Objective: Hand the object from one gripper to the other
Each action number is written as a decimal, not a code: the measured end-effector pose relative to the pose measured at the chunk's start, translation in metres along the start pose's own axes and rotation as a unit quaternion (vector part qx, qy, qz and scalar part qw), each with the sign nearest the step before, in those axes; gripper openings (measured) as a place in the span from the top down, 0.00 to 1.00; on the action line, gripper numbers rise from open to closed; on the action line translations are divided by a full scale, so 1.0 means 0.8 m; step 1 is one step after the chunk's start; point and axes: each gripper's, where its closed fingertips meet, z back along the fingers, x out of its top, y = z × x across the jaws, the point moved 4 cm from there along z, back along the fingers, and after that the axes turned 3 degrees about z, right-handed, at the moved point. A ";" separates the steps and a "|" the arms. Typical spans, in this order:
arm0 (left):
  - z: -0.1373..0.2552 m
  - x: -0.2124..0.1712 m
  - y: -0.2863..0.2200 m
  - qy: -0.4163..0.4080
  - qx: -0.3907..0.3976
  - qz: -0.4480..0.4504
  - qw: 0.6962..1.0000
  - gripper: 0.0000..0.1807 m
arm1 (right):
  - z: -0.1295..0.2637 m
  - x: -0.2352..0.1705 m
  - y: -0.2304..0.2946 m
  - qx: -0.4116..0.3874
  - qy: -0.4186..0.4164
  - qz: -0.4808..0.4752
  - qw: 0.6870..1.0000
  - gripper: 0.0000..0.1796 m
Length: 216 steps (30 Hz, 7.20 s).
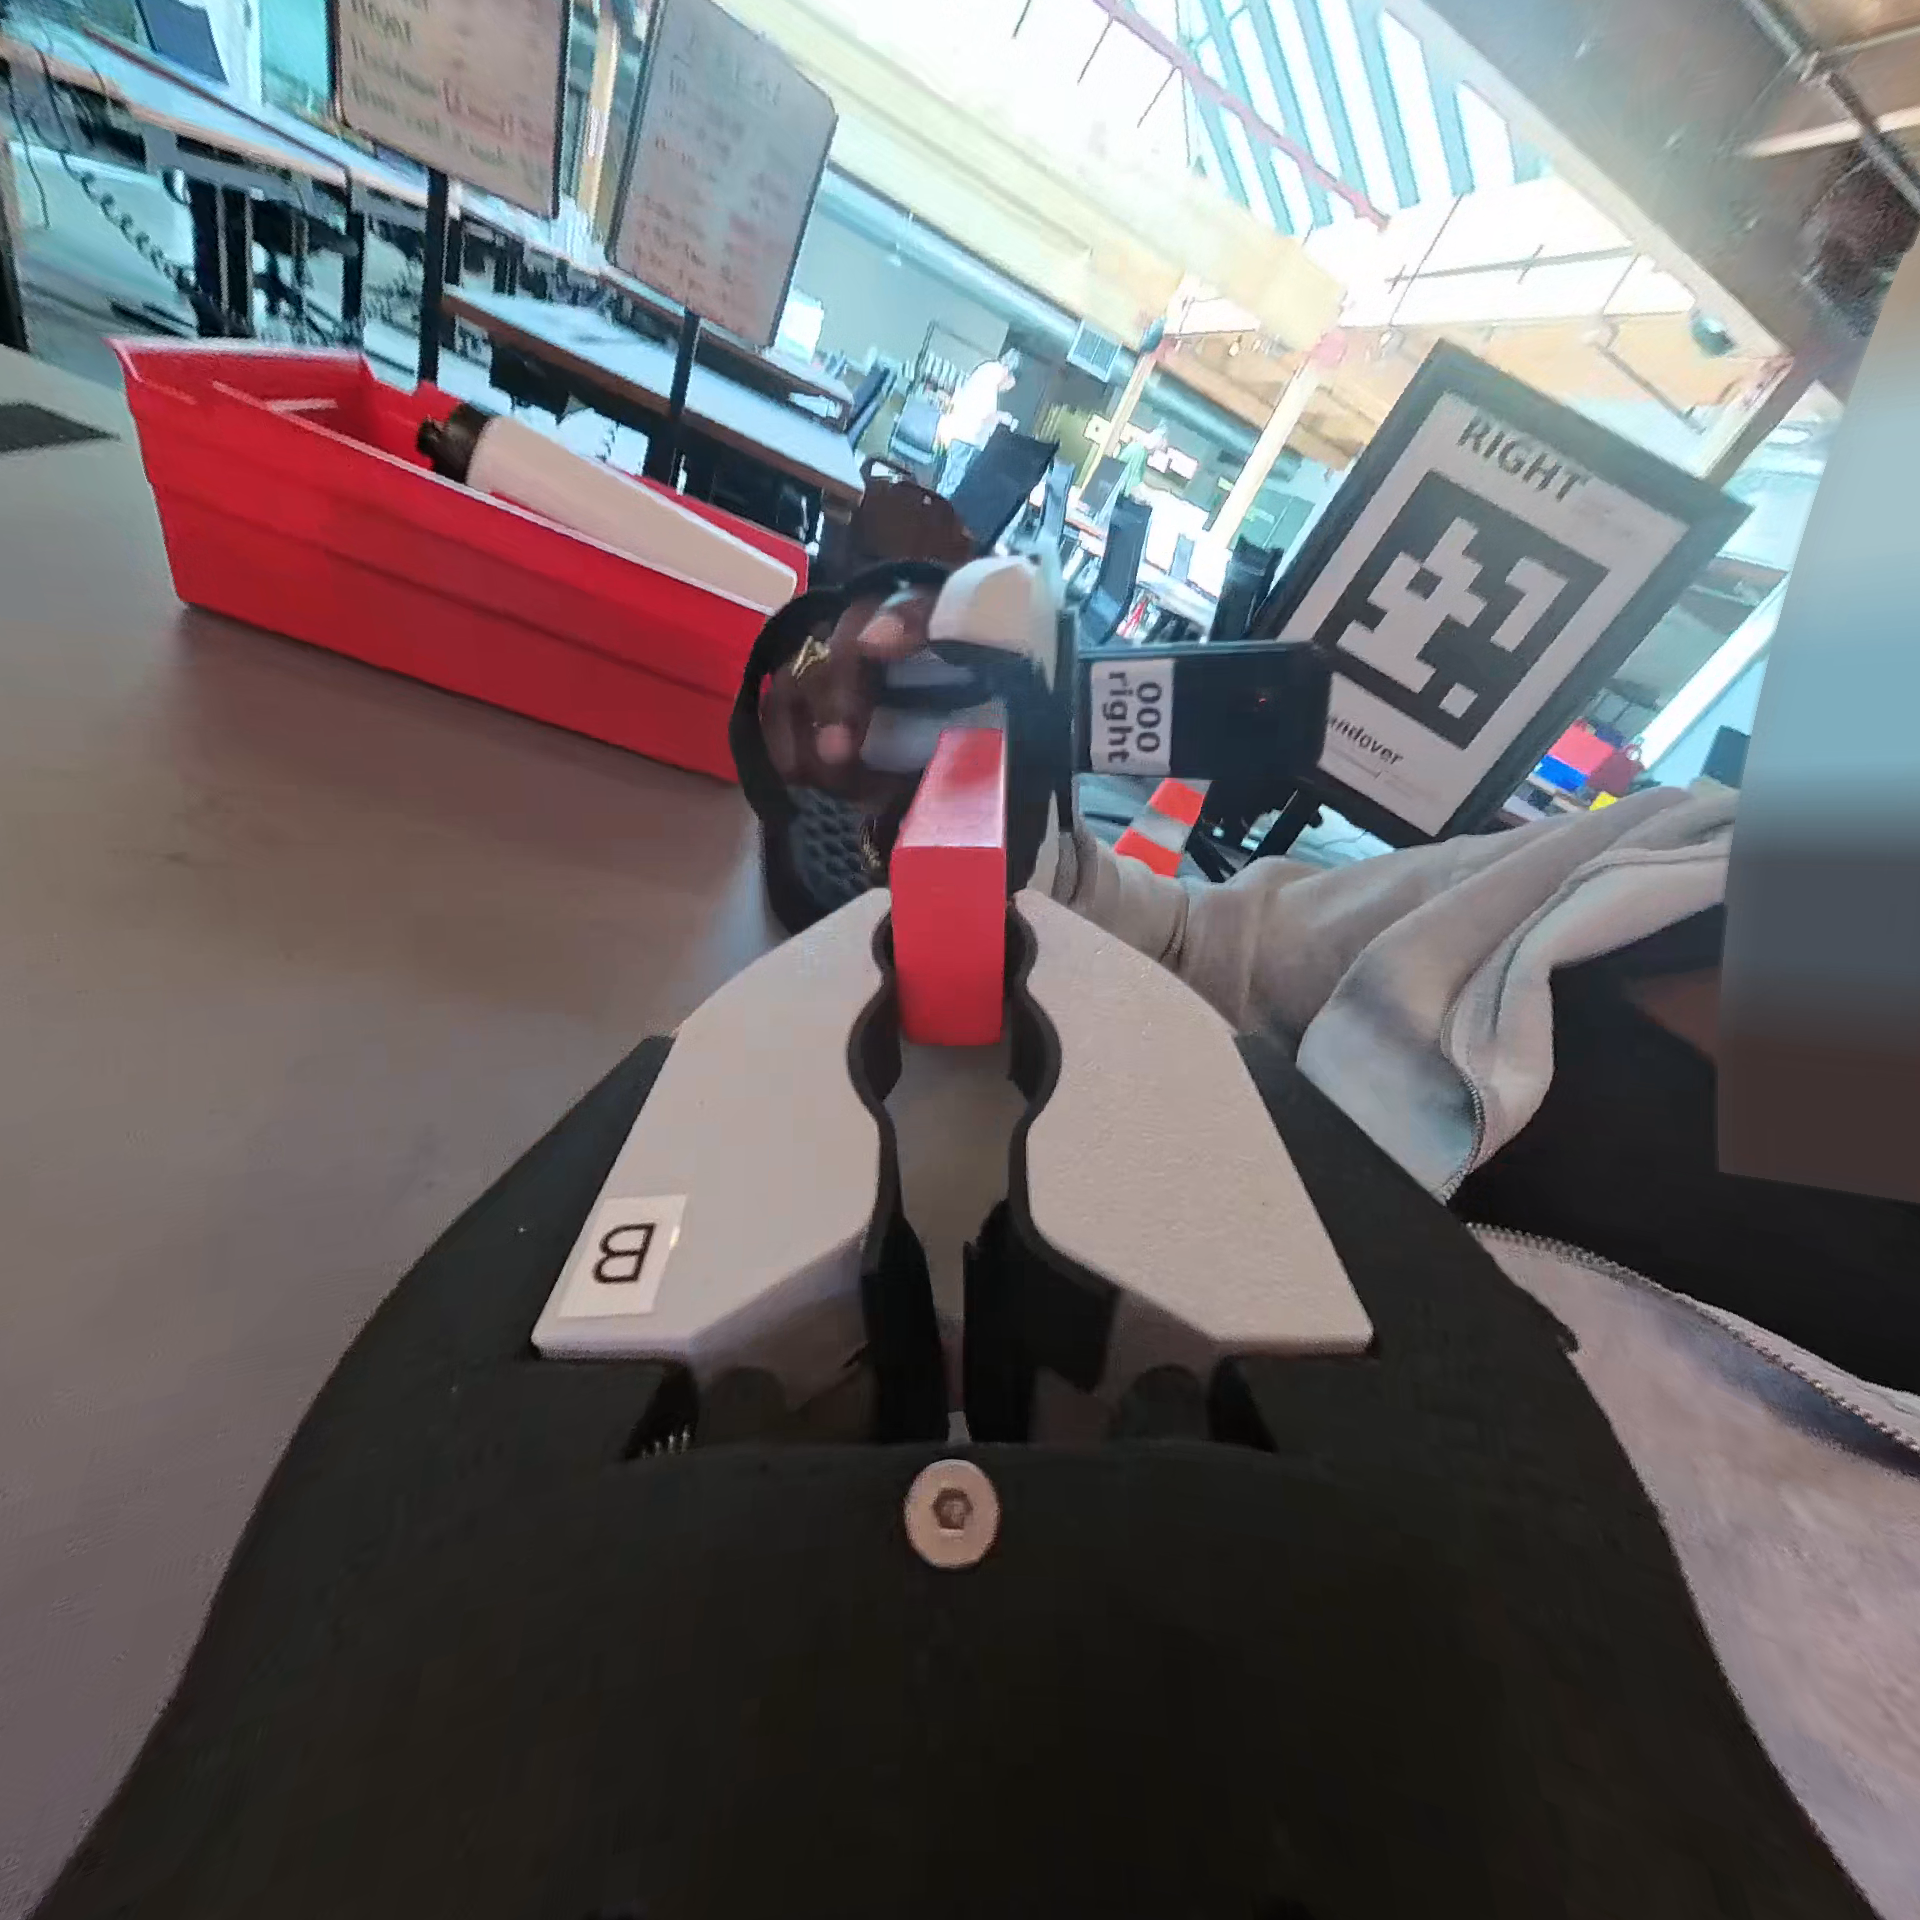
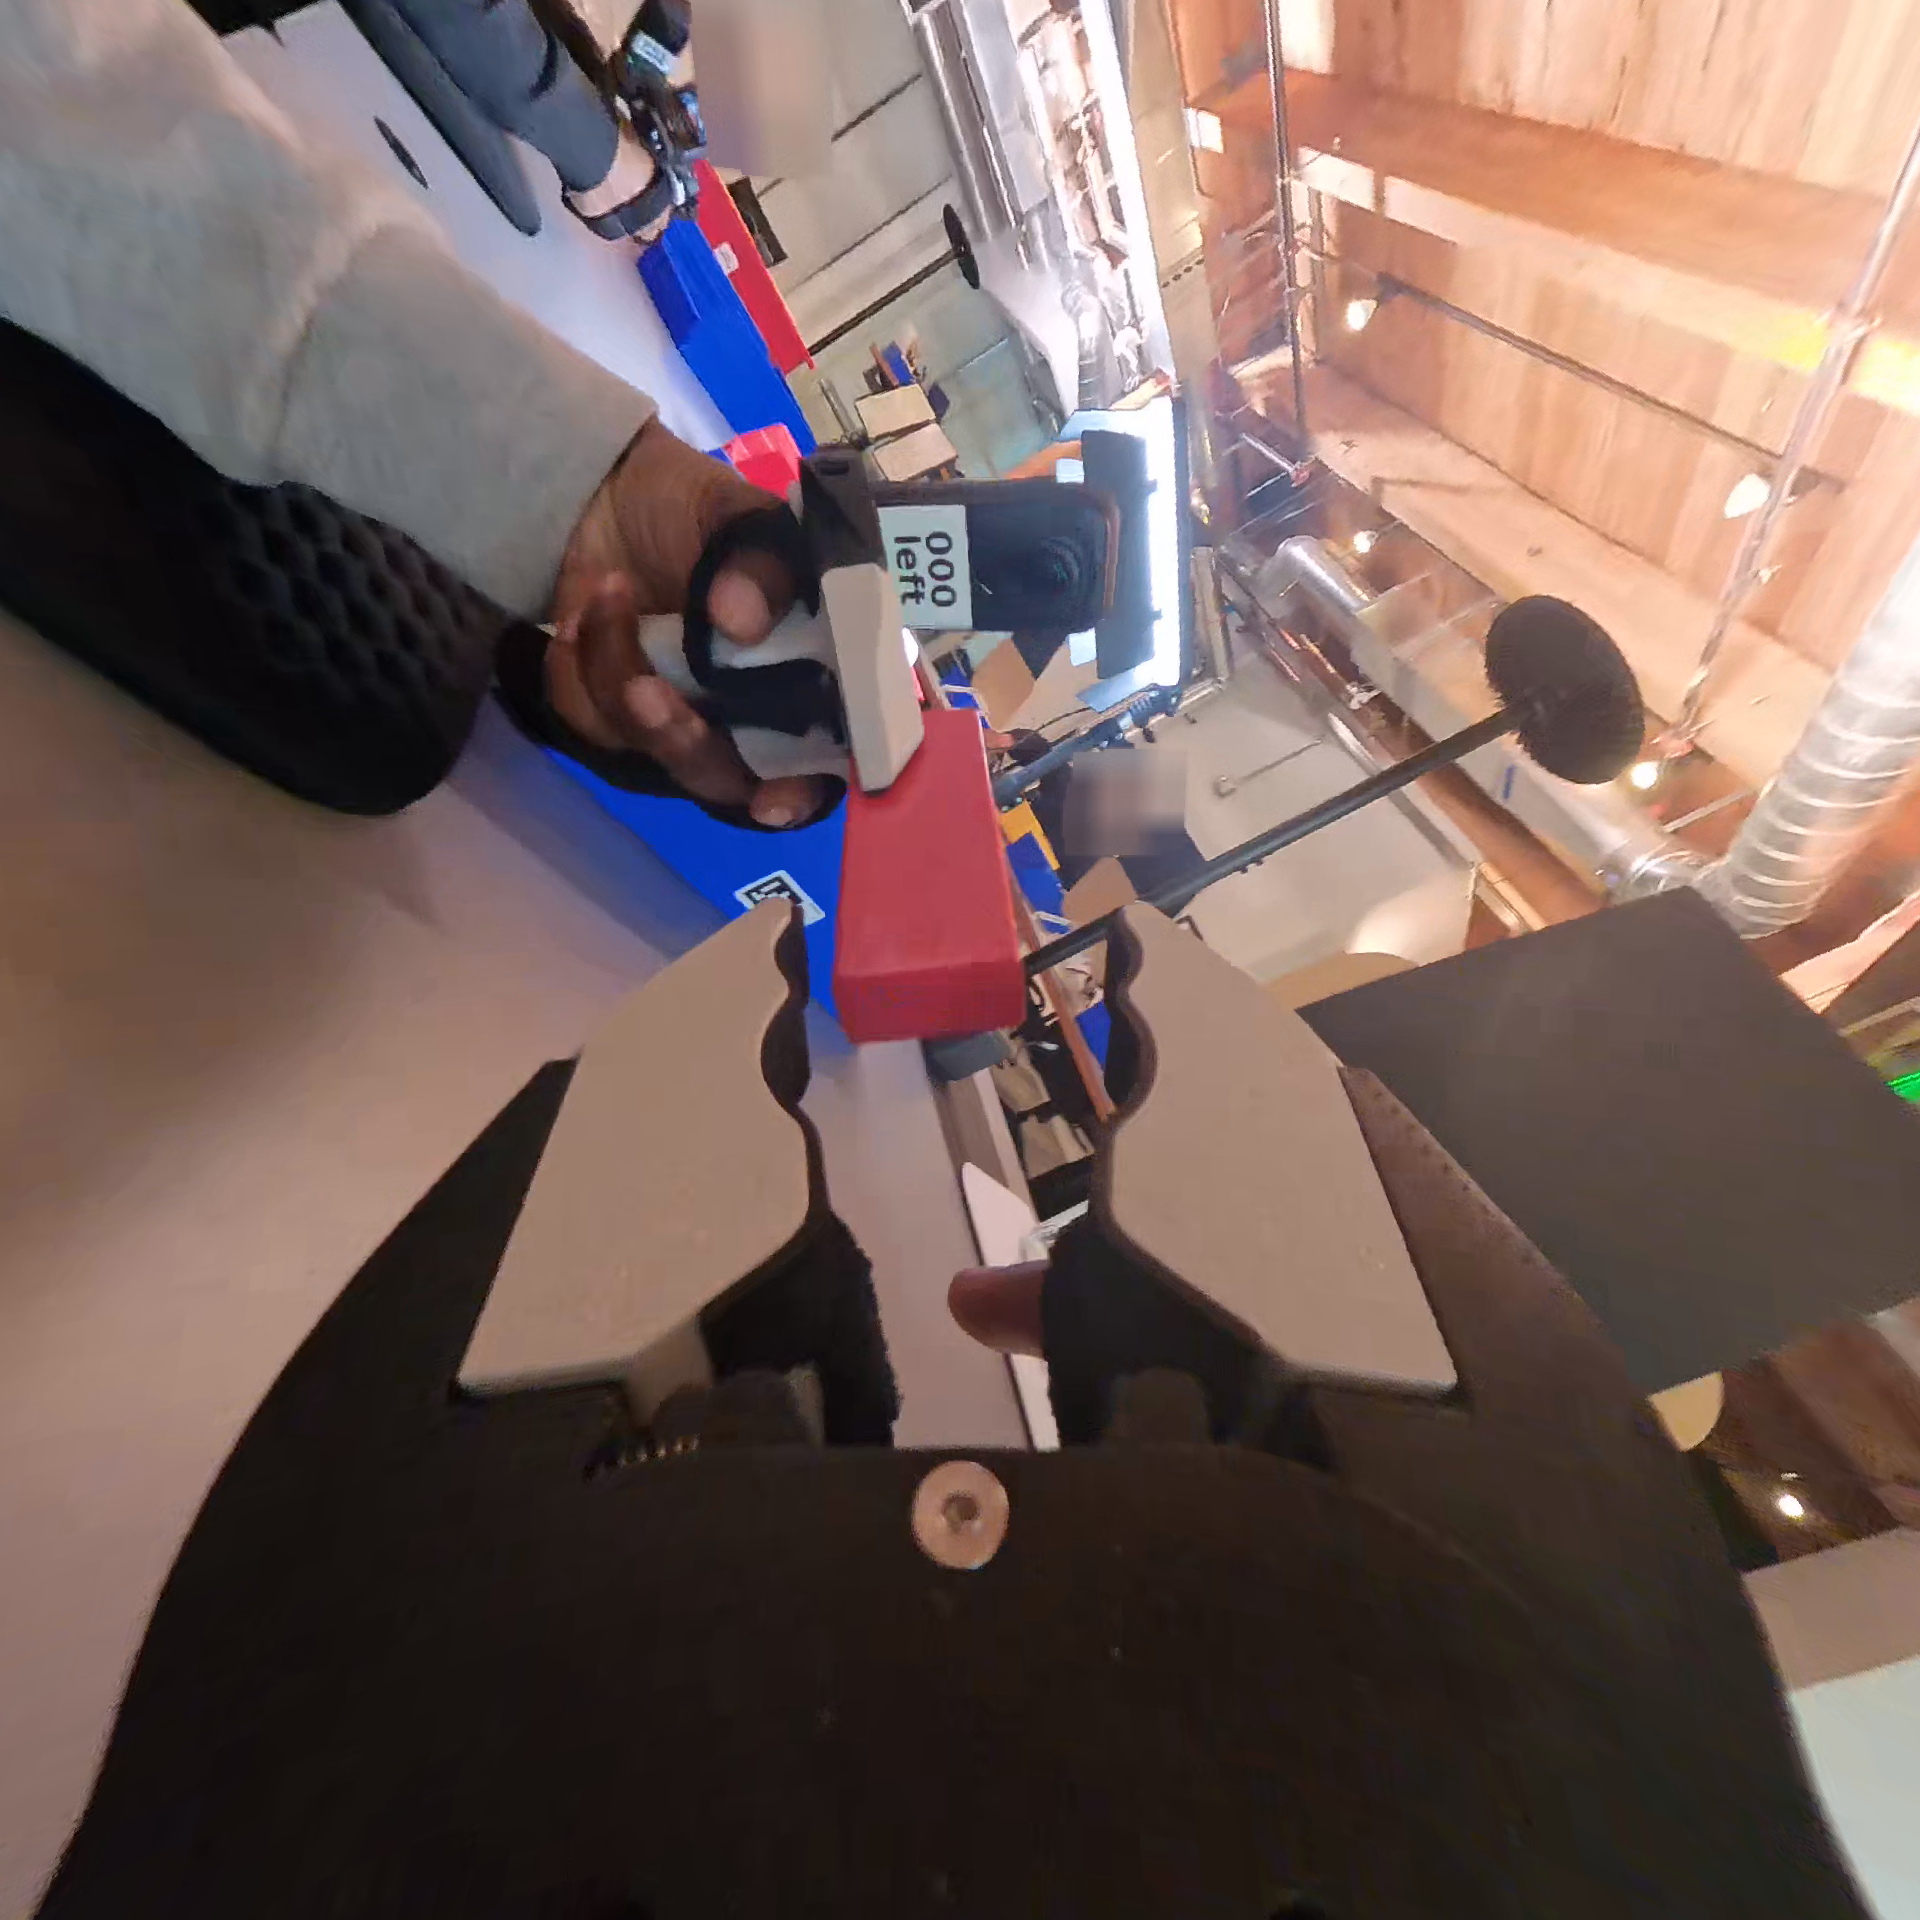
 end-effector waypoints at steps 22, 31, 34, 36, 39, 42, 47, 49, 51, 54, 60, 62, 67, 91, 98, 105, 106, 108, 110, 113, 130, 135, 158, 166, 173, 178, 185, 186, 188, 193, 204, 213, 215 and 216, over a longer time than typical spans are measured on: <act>-0.006 0.015 -0.034 -0.063 0.106 -0.436 0.892 0.70 | 0.009 0.006 -0.011 0.096 -0.088 -0.255 0.958 0.81; -0.006 0.010 -0.033 -0.024 0.087 -0.378 0.922 0.81 | 0.008 0.010 -0.006 0.121 -0.097 -0.283 0.947 0.81; -0.007 0.012 -0.032 -0.033 0.078 -0.349 0.933 0.81 | 0.009 0.012 -0.010 0.106 -0.109 -0.287 0.946 0.81; -0.005 0.015 -0.033 -0.042 0.069 -0.326 0.942 0.81 | 0.009 0.013 -0.011 0.087 -0.112 -0.260 0.955 0.78; 0.003 0.022 -0.035 -0.068 0.053 -0.288 0.954 0.81 | 0.009 0.014 -0.013 0.030 -0.099 -0.164 0.981 0.66; 0.006 0.023 -0.035 -0.070 0.023 -0.236 0.969 0.81 | 0.003 0.010 -0.005 -0.018 -0.042 -0.018 0.999 0.65; -0.004 0.006 -0.025 -0.010 0.026 -0.202 0.979 0.81 | -0.002 0.015 0.006 -0.047 -0.013 0.109 0.993 0.84; -0.004 0.006 -0.025 -0.012 0.022 -0.189 0.982 0.81 | -0.002 0.012 0.010 -0.028 -0.002 0.121 0.992 0.88; -0.004 0.006 -0.026 -0.014 0.011 -0.178 0.984 0.81 | -0.002 0.011 0.012 -0.008 0.002 0.103 0.995 0.90; -0.003 0.012 -0.031 -0.046 0.016 -0.234 0.971 0.79 | -0.002 0.012 0.012 0.021 -0.010 0.035 0.999 0.91; -0.001 0.016 -0.040 -0.070 0.054 -0.356 0.931 0.70 | 0.004 0.013 -0.001 0.077 -0.066 -0.172 0.980 0.90; -0.006 0.011 -0.039 -0.054 0.062 -0.389 0.917 0.73 | 0.005 0.014 -0.002 0.092 -0.081 -0.209 0.970 0.90; -0.015 -0.002 -0.033 -0.002 0.082 -0.429 0.900 0.90 | 0.004 0.014 0.002 0.128 -0.085 -0.259 0.953 0.90; -0.005 -0.002 -0.023 0.016 -0.032 -0.086 0.996 0.91 | 0.000 0.011 0.005 -0.015 -0.018 0.057 0.998 0.81; -0.005 -0.007 -0.022 0.034 -0.035 -0.069 0.996 0.91 | 0.002 0.010 0.008 0.014 -0.011 0.038 0.999 0.81; -0.004 -0.003 -0.023 0.020 -0.037 -0.067 0.997 0.91 | 0.000 0.010 0.005 0.005 -0.013 0.026 1.000 0.81; -0.004 -0.003 -0.023 0.022 -0.036 -0.064 0.997 0.91 | 0.000 0.011 0.005 -0.003 -0.015 0.030 0.999 0.78; -0.001 -0.003 -0.020 0.025 -0.030 -0.055 0.998 0.91 | 0.001 0.014 0.004 -0.012 -0.024 0.040 0.999 0.72; 0.000 -0.003 -0.019 0.028 -0.034 -0.039 0.998 0.91 | 0.002 0.018 0.007 -0.004 -0.032 0.044 0.999 0.72; -0.001 -0.006 -0.017 0.035 -0.036 -0.025 0.998 0.91 | 0.001 0.018 0.013 0.011 -0.031 0.059 0.998 0.79; -0.015 0.000 -0.036 -0.012 0.059 -0.388 0.920 0.67 | 0.001 0.016 0.004 0.135 -0.098 -0.287 0.943 0.81; -0.016 -0.004 -0.028 0.016 0.078 -0.387 0.919 0.81 | 0.005 0.018 -0.001 0.143 -0.117 -0.324 0.928 0.81; -0.008 -0.016 -0.016 0.068 0.009 -0.103 0.992 0.81 | -0.007 0.013 0.023 0.005 0.008 0.132 0.991 0.91; -0.010 0.003 -0.026 -0.016 0.072 -0.342 0.937 0.64 | 0.003 0.011 0.000 0.051 -0.050 -0.122 0.990 0.91; -0.013 0.008 -0.033 -0.030 0.108 -0.450 0.886 0.80 | 0.008 0.013 -0.005 0.110 -0.096 -0.264 0.953 0.91; -0.012 0.008 -0.036 -0.031 0.068 -0.374 0.924 0.90 | 0.006 0.011 -0.002 0.115 -0.086 -0.261 0.955 0.90; 0.000 0.017 -0.019 -0.047 0.043 -0.168 0.984 0.91 | 0.004 0.010 -0.007 0.032 -0.076 -0.162 0.983 0.77; 0.003 0.018 -0.014 -0.049 0.042 -0.135 0.989 0.91 | 0.004 0.010 -0.007 0.020 -0.070 -0.140 0.987 0.75; 0.008 0.022 -0.009 -0.068 0.033 -0.084 0.994 0.91 | 0.004 0.010 -0.007 -0.001 -0.063 -0.096 0.993 0.73; 0.012 0.028 -0.001 -0.096 0.045 -0.051 0.993 0.91 | -0.002 0.006 0.001 -0.010 -0.027 -0.040 0.999 0.70; 0.007 0.038 -0.001 -0.182 -0.014 0.021 0.983 0.91 | -0.010 0.003 -0.003 -0.081 0.001 -0.002 0.997 0.81; -0.008 0.027 -0.030 -0.103 0.095 -0.321 0.937 0.56 | 0.007 0.009 -0.020 0.014 -0.088 -0.222 0.971 0.81; -0.013 0.019 -0.029 -0.071 0.115 -0.373 0.918 0.58 | 0.011 0.010 -0.023 0.029 -0.107 -0.250 0.962 0.81; -0.015 0.018 -0.030 -0.069 0.111 -0.379 0.916 0.61 | 0.013 0.012 -0.023 0.037 -0.114 -0.257 0.959 0.81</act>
